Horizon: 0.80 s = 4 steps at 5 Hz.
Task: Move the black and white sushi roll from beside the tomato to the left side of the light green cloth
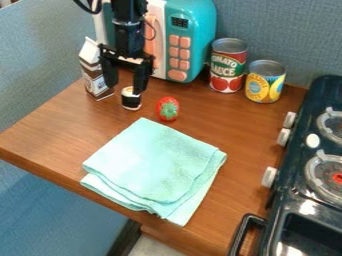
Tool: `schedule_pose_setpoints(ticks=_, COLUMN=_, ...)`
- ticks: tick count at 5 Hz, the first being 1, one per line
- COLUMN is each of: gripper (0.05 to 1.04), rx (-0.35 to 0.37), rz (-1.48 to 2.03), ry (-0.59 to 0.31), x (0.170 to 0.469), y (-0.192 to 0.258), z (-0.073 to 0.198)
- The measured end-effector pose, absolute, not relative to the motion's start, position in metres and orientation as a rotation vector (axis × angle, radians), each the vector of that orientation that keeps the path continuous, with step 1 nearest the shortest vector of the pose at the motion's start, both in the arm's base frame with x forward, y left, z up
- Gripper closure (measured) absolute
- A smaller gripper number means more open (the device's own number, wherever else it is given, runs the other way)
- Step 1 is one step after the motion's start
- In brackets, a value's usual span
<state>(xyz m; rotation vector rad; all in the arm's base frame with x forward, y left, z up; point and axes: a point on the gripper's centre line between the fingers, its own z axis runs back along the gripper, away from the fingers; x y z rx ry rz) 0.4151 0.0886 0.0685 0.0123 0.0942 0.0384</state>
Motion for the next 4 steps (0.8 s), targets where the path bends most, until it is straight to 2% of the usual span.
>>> schedule_pose_setpoints(ticks=3, gripper=0.082, rx=0.016, rz=0.066, ry=0.158, x=0.428, y=0.093, z=0.042)
schedule_pose_setpoints(ticks=4, gripper=0.147, rx=0.018, rz=0.078, ry=0.189, x=0.426, y=0.093, z=0.028)
